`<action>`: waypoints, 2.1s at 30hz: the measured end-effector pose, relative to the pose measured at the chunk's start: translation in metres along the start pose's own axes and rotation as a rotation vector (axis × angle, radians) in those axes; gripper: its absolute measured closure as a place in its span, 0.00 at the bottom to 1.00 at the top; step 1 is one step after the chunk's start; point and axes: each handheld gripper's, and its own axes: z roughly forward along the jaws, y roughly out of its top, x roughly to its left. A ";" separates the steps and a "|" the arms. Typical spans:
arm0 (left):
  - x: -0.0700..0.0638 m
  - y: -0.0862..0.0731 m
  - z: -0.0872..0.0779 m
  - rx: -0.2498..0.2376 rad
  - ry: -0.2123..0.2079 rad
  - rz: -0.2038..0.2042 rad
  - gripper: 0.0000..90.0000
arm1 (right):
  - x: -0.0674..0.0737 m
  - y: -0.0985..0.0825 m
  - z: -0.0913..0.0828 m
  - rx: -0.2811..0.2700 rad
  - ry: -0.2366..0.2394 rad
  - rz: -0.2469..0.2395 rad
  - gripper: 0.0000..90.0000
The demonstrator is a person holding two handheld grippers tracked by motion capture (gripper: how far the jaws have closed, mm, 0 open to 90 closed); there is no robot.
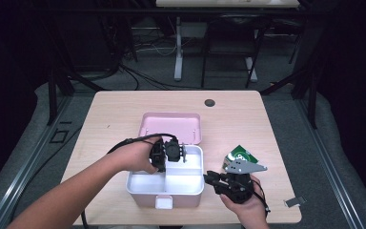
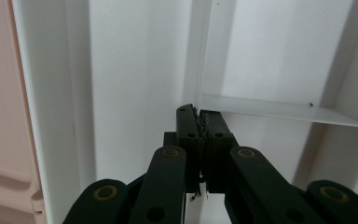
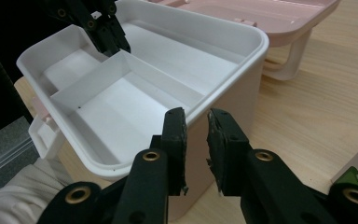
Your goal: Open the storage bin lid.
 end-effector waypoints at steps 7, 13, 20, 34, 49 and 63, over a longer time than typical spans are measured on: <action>0.000 0.000 0.004 -0.002 -0.004 0.011 0.97 | -0.001 -0.001 0.001 0.003 0.002 0.003 0.86; 0.001 0.002 0.008 0.006 -0.015 0.019 0.96 | -0.002 -0.001 0.002 0.004 0.003 0.008 0.85; 0.001 0.003 0.009 0.011 -0.015 0.017 0.96 | -0.002 -0.001 0.003 0.006 0.003 0.005 0.85; 0.004 0.001 0.009 0.001 -0.034 -0.007 0.96 | -0.003 -0.002 0.005 0.010 0.001 0.007 0.86; 0.004 0.002 0.008 0.013 -0.039 0.056 0.99 | -0.005 -0.003 0.005 0.010 -0.006 0.011 0.86; 0.002 0.003 0.005 0.026 -0.024 0.090 0.99 | -0.008 -0.003 0.001 -0.007 -0.017 0.021 0.85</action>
